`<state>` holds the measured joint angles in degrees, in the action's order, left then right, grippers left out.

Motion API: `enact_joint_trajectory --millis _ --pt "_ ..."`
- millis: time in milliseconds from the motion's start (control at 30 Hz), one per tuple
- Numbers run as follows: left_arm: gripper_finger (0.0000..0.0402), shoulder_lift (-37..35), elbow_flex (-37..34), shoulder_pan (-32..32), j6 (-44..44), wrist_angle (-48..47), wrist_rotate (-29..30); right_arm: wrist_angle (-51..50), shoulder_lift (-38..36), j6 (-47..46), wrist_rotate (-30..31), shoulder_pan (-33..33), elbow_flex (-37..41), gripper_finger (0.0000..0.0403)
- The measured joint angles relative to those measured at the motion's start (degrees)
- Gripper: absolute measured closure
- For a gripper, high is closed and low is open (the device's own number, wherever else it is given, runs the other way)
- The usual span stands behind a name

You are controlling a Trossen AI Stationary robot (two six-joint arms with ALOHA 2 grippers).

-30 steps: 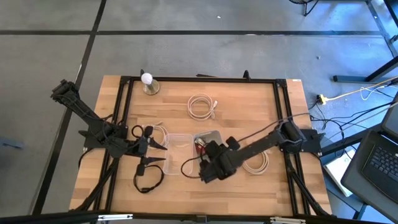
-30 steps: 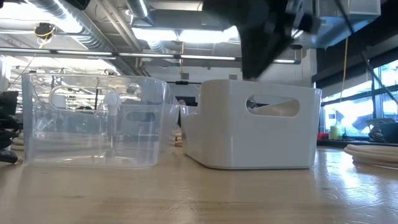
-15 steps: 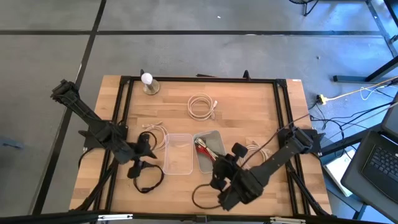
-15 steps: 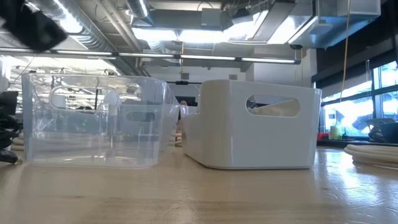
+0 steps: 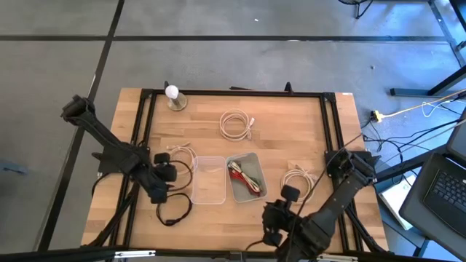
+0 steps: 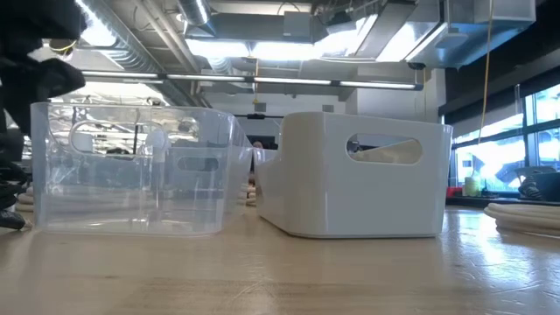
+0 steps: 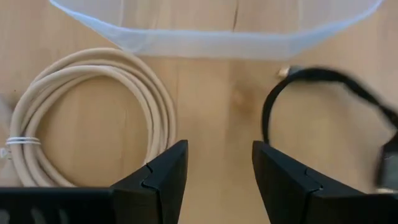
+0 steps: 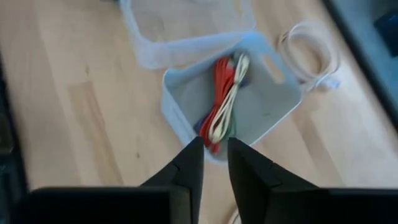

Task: Pick & Place USB Port
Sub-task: Put the left white HDMI cable into the transparent bin

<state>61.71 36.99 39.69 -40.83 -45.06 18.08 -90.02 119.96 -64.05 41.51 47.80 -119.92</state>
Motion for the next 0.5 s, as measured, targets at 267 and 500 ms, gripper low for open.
enact_joint_trajectory --millis 267,500 --pt "0.0229 7.7 0.0 -6.6 3.3 -2.1 -0.4 0.0 0.0 0.0 -2.5 1.6 0.0 0.0272" --pt "0.0229 11.1 0.0 -14.6 5.4 -1.9 -5.8 0.0 0.0 0.0 -2.1 1.6 0.0 0.0265"
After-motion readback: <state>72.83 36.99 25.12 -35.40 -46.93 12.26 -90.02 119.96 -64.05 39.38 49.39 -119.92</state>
